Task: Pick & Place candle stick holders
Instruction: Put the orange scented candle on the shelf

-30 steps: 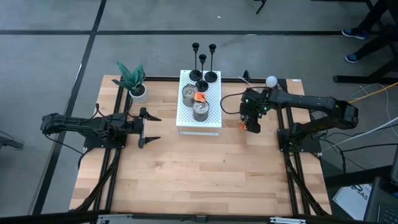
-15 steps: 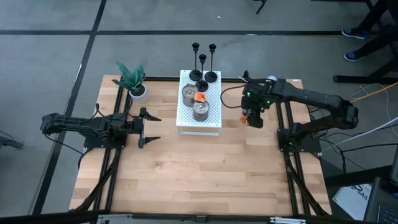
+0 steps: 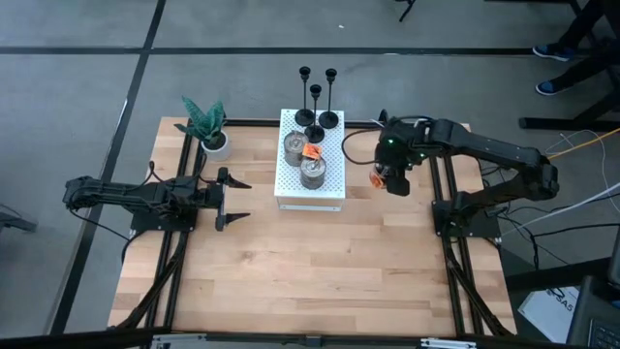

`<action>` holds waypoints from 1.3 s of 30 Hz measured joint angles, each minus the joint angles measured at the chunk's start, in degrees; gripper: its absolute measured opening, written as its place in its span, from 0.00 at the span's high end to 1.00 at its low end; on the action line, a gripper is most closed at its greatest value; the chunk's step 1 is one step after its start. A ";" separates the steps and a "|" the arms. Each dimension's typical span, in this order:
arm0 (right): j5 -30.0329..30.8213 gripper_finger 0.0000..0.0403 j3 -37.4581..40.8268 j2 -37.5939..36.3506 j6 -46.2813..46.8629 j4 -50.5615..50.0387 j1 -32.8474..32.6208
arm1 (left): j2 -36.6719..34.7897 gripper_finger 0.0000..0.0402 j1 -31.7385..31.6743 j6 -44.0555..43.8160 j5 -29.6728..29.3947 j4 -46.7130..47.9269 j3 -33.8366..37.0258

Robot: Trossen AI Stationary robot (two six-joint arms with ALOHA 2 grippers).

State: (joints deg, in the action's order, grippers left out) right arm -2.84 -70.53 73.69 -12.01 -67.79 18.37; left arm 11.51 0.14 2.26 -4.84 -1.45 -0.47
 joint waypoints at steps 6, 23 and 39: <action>1.77 0.11 -3.43 0.00 -1.77 2.57 -1.45 | 0.00 0.00 0.00 0.00 -0.02 0.00 0.00; 1.26 0.11 -12.78 10.23 -2.99 9.49 -1.45 | 0.00 0.00 0.01 0.02 -0.02 0.00 0.00; -0.38 0.11 -14.98 18.84 -1.66 20.34 -1.40 | 0.00 0.00 0.02 0.00 -0.02 0.00 0.00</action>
State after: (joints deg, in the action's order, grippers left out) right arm -3.22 -85.52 92.53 -13.67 -47.45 16.97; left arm 11.51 0.16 2.26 -4.86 -1.45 -0.47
